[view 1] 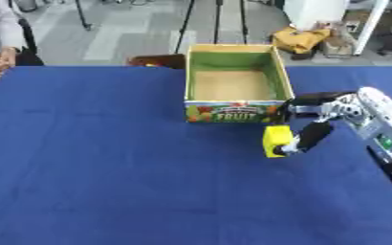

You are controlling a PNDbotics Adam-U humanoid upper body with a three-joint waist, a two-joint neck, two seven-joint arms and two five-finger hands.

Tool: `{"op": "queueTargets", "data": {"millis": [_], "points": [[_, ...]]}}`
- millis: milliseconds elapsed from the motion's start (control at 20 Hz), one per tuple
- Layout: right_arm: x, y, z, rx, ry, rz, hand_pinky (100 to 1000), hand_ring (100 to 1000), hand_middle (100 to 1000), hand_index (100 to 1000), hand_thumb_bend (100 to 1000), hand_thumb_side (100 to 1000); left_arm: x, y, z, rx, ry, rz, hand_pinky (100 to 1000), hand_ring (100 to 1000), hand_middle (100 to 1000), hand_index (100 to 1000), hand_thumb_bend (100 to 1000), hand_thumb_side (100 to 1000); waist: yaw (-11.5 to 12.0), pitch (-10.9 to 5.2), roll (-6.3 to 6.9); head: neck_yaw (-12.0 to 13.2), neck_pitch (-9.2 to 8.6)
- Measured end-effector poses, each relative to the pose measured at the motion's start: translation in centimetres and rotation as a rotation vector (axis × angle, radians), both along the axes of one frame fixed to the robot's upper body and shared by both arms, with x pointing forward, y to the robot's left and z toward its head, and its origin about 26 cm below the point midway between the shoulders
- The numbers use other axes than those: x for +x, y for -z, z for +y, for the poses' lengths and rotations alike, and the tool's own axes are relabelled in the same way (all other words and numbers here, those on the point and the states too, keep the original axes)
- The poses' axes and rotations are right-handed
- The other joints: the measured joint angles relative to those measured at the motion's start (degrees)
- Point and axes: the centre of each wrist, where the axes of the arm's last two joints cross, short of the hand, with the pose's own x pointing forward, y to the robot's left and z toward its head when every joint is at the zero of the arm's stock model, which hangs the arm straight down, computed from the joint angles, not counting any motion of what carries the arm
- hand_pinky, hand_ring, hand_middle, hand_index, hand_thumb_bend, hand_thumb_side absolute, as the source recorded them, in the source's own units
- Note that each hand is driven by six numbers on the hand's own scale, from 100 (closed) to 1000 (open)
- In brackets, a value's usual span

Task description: Pick up objects on the table and place them in the box.

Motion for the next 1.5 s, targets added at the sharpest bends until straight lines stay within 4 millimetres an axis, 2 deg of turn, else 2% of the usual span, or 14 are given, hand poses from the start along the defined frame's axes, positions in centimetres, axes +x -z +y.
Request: {"op": "queueTargets", "data": {"millis": [350,550,800,1150,1500], "points": [[0.10,0.18,-0.09,-0.016,-0.002,0.026,829,847,780,882,253,445,0.00,-0.01,0.00,0.003,0.002,0.000,605,736,875,980,100,1000,0.06,0.14,-0.02,0.00,0.00],[0.10,0.17,-0.09,-0.017,0.000,0.029,826,842,753,859,268,445,0.04,-0.07,-0.03,0.003,0.003,-0.002,606,736,875,980,100,1000,0.06,0.14,-0.02,-0.05,-0.05],[0.10,0.20,-0.05,-0.019,-0.002,0.031,826,842,751,862,284,395,0.05,-0.08,-0.03,0.003,0.005,-0.002,606,736,876,981,100,1000,0.06,0.20,-0.02,-0.29,-0.44],[0.19,0.41,-0.08,-0.031,-0.006,0.044,821,836,741,855,202,322,0.06,-0.11,-0.05,0.003,0.008,-0.003,606,737,876,981,100,1000,0.09,0.47,0.02,-0.63,-0.51],[0.42,0.62,0.01,-0.035,-0.005,0.042,810,822,716,822,240,305,0.06,-0.11,-0.06,0.001,0.010,-0.003,606,738,876,980,100,1000,0.18,0.54,0.03,-0.99,-0.63]]}}
